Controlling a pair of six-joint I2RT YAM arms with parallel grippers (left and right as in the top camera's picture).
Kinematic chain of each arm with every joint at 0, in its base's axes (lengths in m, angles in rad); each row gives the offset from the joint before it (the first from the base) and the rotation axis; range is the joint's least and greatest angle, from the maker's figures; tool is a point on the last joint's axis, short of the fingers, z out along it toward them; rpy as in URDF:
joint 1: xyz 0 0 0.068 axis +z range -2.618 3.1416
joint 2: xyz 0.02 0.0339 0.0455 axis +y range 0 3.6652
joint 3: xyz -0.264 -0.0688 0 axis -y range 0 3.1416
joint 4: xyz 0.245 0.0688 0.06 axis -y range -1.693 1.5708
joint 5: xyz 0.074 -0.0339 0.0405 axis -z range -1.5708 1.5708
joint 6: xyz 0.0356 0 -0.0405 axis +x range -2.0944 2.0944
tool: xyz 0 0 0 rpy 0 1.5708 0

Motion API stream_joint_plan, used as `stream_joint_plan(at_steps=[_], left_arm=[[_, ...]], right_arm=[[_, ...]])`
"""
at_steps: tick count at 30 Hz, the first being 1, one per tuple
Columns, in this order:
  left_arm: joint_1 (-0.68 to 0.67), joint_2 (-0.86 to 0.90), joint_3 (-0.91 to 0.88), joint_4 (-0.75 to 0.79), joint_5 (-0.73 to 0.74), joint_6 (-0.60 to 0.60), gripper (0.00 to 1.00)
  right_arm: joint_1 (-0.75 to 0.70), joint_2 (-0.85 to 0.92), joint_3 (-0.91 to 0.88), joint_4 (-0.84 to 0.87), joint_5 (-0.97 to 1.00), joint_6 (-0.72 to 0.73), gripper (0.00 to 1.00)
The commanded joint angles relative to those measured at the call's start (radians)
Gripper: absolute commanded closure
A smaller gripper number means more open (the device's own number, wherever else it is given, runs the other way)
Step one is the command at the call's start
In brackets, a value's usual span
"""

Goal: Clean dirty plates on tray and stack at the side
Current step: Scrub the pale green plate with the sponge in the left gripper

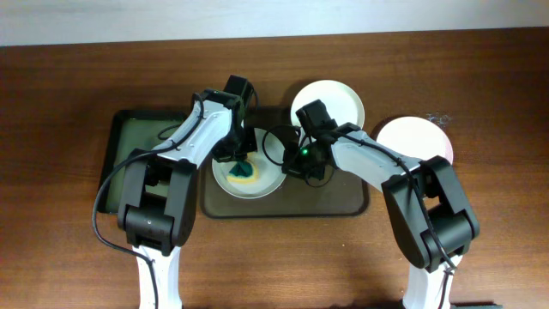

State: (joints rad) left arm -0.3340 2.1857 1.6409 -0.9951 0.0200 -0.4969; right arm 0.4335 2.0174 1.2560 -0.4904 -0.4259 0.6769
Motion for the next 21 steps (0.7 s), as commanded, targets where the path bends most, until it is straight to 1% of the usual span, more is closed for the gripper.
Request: stream_joint_plan(at_steps=[1,2,3,6,8,9,14,16,17,19,21], left_arm=[[0.030,0.034,-0.021,-0.016,-0.223,-0.037,1.00],[0.021,0.034,-0.021,-0.017,-0.109,0.119,1.00],[0.012,0.034,-0.021,-0.029,0.009,0.239,1.00],[-0.005,0.034,-0.021,-0.048,0.185,0.389,1.00],[-0.013,0.034,-0.021,-0.050,0.334,0.494,1.00],[-0.013,0.034,-0.018,-0.049,0.377,0.517,1.00],[0.002,0.034,0.011,0.024,0.388,0.509,1.00],[0.004,0.034,0.025,0.090,0.376,0.507,1.00],[0.004,0.034,0.028,0.131,0.343,0.475,1.00],[0.004,0.034,0.028,0.184,0.188,0.359,1.00],[0.004,0.034,0.028,0.185,-0.079,0.183,1.00]], right_arm=[[-0.002,0.039,-0.012,-0.019,0.030,-0.014,0.96],[-0.002,0.039,-0.012,-0.019,0.030,-0.015,0.96],[-0.002,0.039,-0.012,-0.022,0.030,-0.015,0.96],[-0.002,0.039,-0.012,-0.022,0.030,-0.018,0.96],[-0.002,0.039,-0.012,-0.023,0.029,-0.018,0.96],[-0.002,0.039,-0.012,-0.023,0.029,-0.020,0.96],[-0.002,0.039,-0.012,-0.027,0.025,-0.033,0.96],[-0.002,0.039,-0.012,-0.026,0.025,-0.033,0.96],[-0.002,0.039,-0.012,-0.026,0.025,-0.033,0.96],[-0.002,0.039,-0.012,-0.026,0.025,-0.033,0.96],[-0.002,0.039,-0.012,-0.027,0.025,-0.033,0.96]])
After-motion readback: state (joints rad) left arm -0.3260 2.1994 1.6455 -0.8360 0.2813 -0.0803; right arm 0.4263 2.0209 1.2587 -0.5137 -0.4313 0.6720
